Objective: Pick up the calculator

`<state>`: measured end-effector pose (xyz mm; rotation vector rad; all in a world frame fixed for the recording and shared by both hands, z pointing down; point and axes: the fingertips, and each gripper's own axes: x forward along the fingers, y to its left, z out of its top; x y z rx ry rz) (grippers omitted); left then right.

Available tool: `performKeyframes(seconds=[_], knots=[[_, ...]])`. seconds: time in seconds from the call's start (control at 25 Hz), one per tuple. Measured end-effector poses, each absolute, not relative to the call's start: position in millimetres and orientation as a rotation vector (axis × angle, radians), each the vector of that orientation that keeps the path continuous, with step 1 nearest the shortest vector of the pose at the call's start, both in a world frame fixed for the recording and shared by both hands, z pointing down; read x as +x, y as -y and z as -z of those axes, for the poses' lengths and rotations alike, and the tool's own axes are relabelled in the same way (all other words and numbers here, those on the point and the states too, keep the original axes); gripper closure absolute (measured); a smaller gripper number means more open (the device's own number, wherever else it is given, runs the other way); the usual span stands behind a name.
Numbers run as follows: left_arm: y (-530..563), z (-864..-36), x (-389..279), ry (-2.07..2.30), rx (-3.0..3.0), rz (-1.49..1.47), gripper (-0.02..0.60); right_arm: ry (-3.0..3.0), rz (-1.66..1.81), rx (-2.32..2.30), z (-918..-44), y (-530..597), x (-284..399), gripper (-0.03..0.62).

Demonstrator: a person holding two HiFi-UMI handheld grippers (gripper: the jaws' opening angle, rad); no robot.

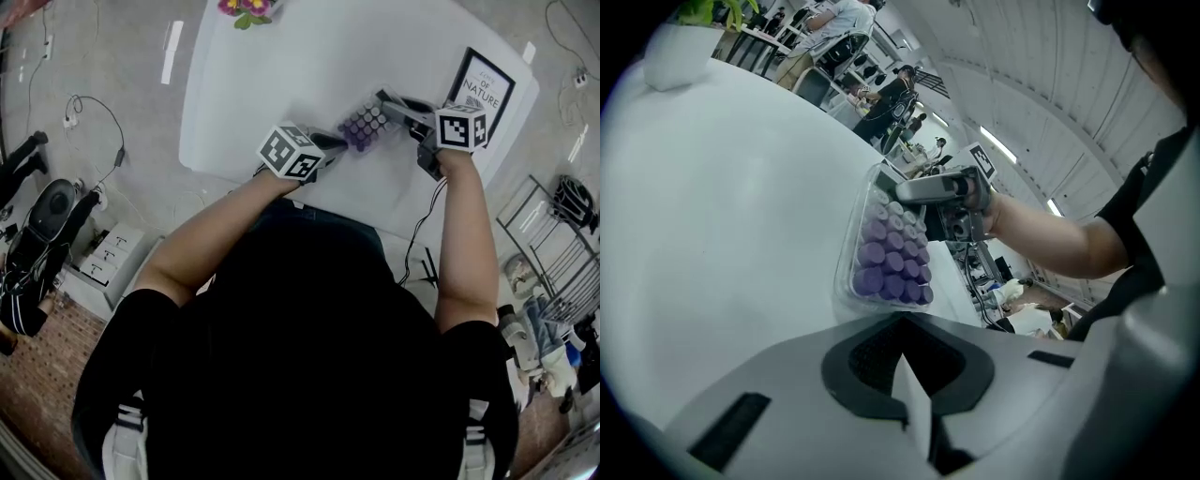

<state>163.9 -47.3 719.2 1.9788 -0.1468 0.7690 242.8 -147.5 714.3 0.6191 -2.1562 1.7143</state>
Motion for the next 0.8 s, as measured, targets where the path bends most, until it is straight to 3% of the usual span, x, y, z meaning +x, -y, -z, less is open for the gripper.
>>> performKeyframes(seconds=[0.8], knots=[[59, -674, 123, 0.09, 2.106, -0.818, 0.566, 2.277, -1.56, 0.772, -634, 148, 230, 0.487]])
